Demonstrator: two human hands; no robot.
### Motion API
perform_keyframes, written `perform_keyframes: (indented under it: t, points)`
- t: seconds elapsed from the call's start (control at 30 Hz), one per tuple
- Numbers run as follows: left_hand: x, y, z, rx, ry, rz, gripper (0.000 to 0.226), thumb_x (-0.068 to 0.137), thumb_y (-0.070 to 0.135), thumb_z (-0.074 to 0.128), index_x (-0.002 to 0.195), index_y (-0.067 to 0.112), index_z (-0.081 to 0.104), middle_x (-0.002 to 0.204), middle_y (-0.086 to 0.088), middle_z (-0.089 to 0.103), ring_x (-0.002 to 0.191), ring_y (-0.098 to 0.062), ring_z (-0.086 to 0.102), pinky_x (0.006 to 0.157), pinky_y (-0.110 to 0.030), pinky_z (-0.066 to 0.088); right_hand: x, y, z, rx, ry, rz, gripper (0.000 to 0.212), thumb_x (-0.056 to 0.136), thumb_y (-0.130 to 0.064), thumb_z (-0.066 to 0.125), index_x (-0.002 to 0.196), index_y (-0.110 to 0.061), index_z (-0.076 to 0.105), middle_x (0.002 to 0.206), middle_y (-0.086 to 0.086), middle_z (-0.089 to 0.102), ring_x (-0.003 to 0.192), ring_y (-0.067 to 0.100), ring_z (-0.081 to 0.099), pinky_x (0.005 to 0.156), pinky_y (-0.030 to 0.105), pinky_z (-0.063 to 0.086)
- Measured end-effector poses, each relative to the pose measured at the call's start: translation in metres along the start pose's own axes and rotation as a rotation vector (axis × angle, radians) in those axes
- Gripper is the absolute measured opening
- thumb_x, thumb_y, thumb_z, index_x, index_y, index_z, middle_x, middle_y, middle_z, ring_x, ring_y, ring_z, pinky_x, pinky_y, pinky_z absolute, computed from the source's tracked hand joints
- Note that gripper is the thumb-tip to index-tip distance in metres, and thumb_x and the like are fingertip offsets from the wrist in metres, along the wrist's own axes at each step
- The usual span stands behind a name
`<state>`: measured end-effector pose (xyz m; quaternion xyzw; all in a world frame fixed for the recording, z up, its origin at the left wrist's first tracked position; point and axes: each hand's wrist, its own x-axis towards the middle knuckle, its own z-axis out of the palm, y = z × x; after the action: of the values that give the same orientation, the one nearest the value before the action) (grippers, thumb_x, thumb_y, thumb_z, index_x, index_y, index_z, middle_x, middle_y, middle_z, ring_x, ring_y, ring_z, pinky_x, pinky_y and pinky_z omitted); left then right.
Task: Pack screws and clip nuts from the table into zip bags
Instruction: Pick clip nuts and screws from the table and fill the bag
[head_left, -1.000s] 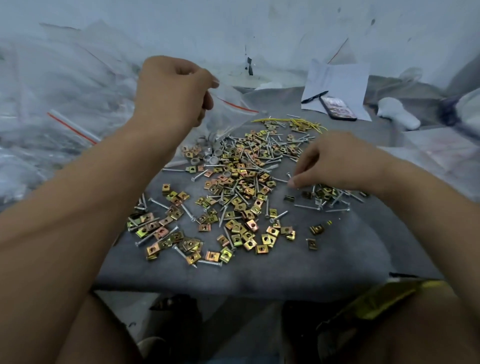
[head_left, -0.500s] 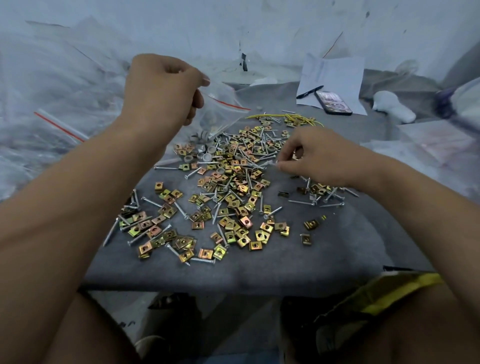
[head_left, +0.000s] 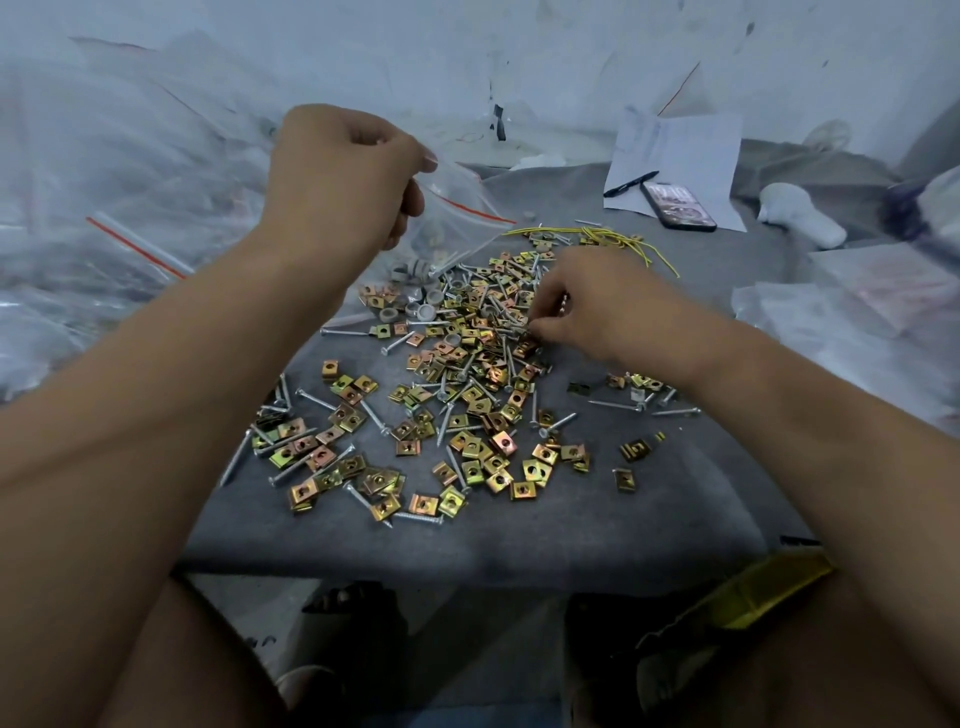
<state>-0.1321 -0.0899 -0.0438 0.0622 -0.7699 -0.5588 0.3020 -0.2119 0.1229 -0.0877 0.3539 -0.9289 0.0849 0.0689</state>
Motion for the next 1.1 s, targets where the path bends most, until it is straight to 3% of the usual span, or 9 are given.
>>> perform_keyframes:
  t: [0.1,0.2,0.43,0.57,0.67,0.8,0.9,1.03,1.1]
  points:
    - [-0.001,0.0,0.001,0.001,-0.006,0.002,0.023,0.093,0.007,0.058,0.09,0.003,0.08,0.054,-0.001,0.062,0.047,-0.018,0.047,0.048,-0.027,0.039,0.001,-0.002,-0.002,-0.051,-0.021,0.041,0.013,0.092,-0.034,0.073,0.094,-0.026,0.083,0.092,-0.001,0.077,0.086,0.022,0.068,0.079,0.036,0.056]
    - [0.0,0.001,0.0,-0.003,0.0,-0.001,0.023,0.092,0.007,0.057,0.09,0.003,0.08,0.054,-0.001,0.062,0.048,-0.019,0.046,0.049,-0.026,0.038,0.002,-0.004,-0.001,-0.104,-0.01,0.035,0.014,0.093,-0.034,0.072,0.096,-0.025,0.082,0.095,0.001,0.076,0.089,0.024,0.068,0.081,0.038,0.058]
    - [0.0,0.001,-0.004,-0.011,0.006,-0.003,0.024,0.091,0.007,0.056,0.088,0.005,0.08,0.053,-0.001,0.062,0.048,-0.019,0.046,0.048,-0.026,0.038,0.001,0.009,-0.01,0.19,-0.123,0.049,0.004,0.086,-0.03,0.083,0.089,-0.029,0.083,0.077,-0.02,0.071,0.07,-0.007,0.062,0.053,0.004,0.038]
    - [0.001,0.0,-0.004,-0.001,0.005,-0.004,0.024,0.091,0.007,0.057,0.089,0.005,0.08,0.053,-0.001,0.062,0.047,-0.018,0.047,0.048,-0.027,0.038,0.0,0.004,-0.007,0.141,-0.179,0.04,0.012,0.092,-0.036,0.076,0.088,-0.026,0.081,0.076,-0.019,0.069,0.074,0.0,0.064,0.06,0.015,0.044]
    - [0.002,0.001,-0.002,0.013,0.003,-0.002,0.024,0.09,0.007,0.056,0.088,0.006,0.081,0.053,0.0,0.063,0.046,-0.017,0.048,0.048,-0.028,0.039,-0.003,0.0,-0.008,0.082,-0.262,0.005,0.025,0.098,-0.035,0.067,0.09,-0.015,0.079,0.084,0.001,0.075,0.078,0.017,0.069,0.071,0.033,0.055]
    - [0.001,0.0,-0.002,0.022,-0.006,-0.001,0.024,0.091,0.008,0.057,0.089,0.006,0.081,0.054,0.0,0.063,0.047,-0.017,0.048,0.049,-0.027,0.04,-0.007,-0.007,-0.005,-0.03,-0.289,-0.058,0.036,0.101,-0.029,0.056,0.08,-0.002,0.069,0.083,0.017,0.068,0.08,0.033,0.065,0.078,0.048,0.055]
    - [0.001,-0.002,-0.003,0.003,-0.011,-0.001,0.023,0.091,0.009,0.058,0.09,0.004,0.08,0.054,-0.001,0.062,0.047,-0.017,0.047,0.049,-0.027,0.038,-0.009,-0.007,-0.006,-0.068,-0.285,-0.058,0.033,0.103,-0.03,0.056,0.083,-0.006,0.069,0.09,0.013,0.066,0.087,0.031,0.062,0.084,0.048,0.053]
    - [0.001,-0.003,-0.004,-0.012,-0.018,-0.004,0.022,0.092,0.009,0.059,0.089,0.005,0.08,0.054,-0.001,0.062,0.047,-0.017,0.047,0.048,-0.026,0.038,-0.013,0.002,-0.016,0.208,-0.261,0.044,0.031,0.103,-0.031,0.062,0.09,-0.004,0.071,0.078,0.016,0.067,0.064,0.017,0.055,0.059,0.032,0.044]
    - [0.001,-0.002,-0.004,-0.01,-0.031,-0.005,0.021,0.092,0.01,0.06,0.089,0.005,0.08,0.055,-0.002,0.062,0.048,-0.017,0.047,0.048,-0.027,0.038,-0.015,0.008,-0.022,0.378,-0.208,0.097,0.03,0.102,-0.033,0.063,0.094,-0.006,0.072,0.07,0.012,0.057,0.06,0.014,0.046,0.057,0.029,0.038]
